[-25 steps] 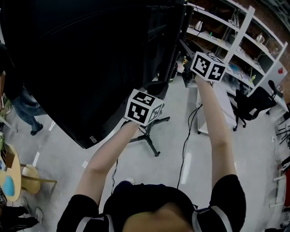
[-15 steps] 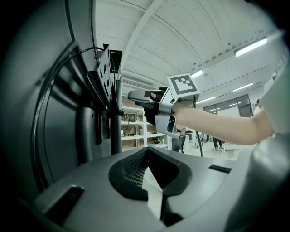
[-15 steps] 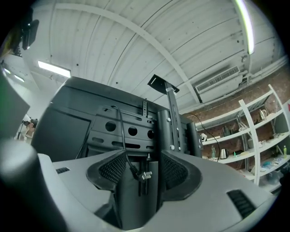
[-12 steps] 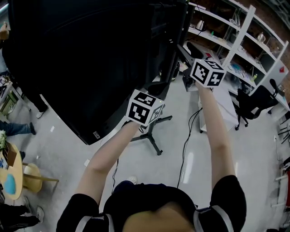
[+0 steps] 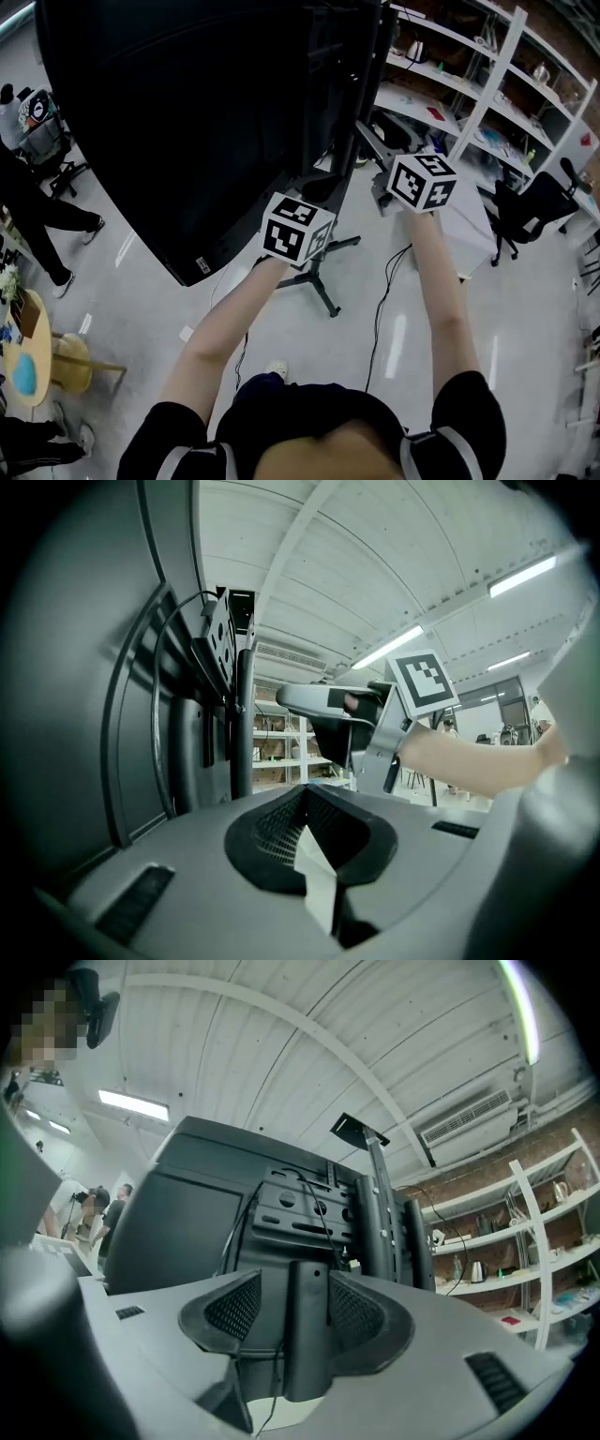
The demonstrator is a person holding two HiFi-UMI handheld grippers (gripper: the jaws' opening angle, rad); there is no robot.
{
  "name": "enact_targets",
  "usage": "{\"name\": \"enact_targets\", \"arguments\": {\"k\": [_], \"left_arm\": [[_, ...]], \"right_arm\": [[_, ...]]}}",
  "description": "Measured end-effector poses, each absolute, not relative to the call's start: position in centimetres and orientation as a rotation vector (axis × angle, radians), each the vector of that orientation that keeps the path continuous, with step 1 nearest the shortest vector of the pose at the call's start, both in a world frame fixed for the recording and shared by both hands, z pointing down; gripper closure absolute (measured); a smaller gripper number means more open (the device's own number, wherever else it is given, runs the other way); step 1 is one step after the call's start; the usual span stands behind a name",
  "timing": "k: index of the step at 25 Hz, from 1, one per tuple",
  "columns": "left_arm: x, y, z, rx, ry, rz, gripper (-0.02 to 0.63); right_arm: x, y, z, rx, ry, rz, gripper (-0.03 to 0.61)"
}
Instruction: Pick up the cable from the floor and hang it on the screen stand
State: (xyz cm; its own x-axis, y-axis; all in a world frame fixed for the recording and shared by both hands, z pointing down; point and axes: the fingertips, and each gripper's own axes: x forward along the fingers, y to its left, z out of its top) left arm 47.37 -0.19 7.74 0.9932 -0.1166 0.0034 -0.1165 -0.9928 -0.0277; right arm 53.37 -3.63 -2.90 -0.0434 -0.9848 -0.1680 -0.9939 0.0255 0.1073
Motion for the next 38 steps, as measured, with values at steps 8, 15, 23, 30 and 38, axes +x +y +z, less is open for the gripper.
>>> {"name": "enact_targets", "arguments": {"k": [8,15,23,30,38], "left_arm": [[44.8,3.0,8.6,-3.129,0.224,0.036,0.607],[42.7,6.8,11.2,-3.181,0.22,0.049,0.607],[39.4,9.8,14.1,-3.212,0.267,0.084,0.607],[36.9,13.3,17.1,-3.225,0.269,0.092,0.607],[34.1,16.4,21.0,-3.236,0.289,0.048,0.607]], "right_arm": [[50.2,2.2,1.4,-2.062,2.218,0.189,0.341],[48.1,7.8,6.2,-2.146,2.139,0.111,0.424],[43.0,12.7,10.8,-2.148,2.038,0.027,0.514],[38.3,16.0,15.1,-2.192,1.983,0.002,0.541],[35.2,19.3,18.6,-2.269,1.904,-0.023,0.552]]}}
